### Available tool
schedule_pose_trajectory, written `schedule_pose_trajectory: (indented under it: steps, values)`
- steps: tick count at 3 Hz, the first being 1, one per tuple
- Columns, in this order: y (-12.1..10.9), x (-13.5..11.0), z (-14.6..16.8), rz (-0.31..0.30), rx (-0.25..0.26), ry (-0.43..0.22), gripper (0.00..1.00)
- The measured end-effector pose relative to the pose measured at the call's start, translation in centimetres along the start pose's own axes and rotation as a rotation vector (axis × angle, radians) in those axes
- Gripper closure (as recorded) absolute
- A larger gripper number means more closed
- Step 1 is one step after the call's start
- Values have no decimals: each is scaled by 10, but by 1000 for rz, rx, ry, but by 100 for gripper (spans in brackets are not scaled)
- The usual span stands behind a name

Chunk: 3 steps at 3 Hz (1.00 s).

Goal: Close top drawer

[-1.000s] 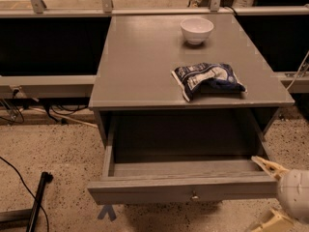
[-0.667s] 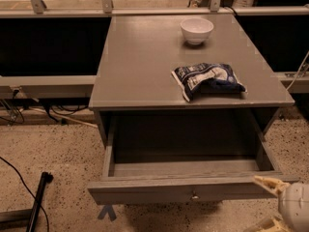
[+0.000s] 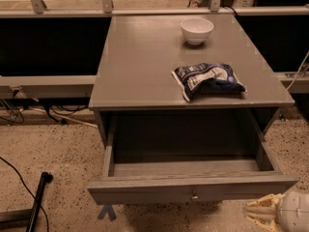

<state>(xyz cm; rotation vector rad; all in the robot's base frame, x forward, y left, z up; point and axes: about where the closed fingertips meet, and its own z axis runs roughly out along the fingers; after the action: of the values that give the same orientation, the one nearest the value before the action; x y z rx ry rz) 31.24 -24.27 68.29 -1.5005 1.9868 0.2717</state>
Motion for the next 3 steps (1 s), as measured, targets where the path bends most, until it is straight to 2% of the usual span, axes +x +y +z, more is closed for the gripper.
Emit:
schedule_pose_trajectory:
  steps: [1, 2, 3]
  values:
    - [2, -3, 10, -18, -8, 13, 92]
    - [2, 3, 44, -36, 0, 10, 100]
    - [-8, 7, 75, -55, 28, -4, 100]
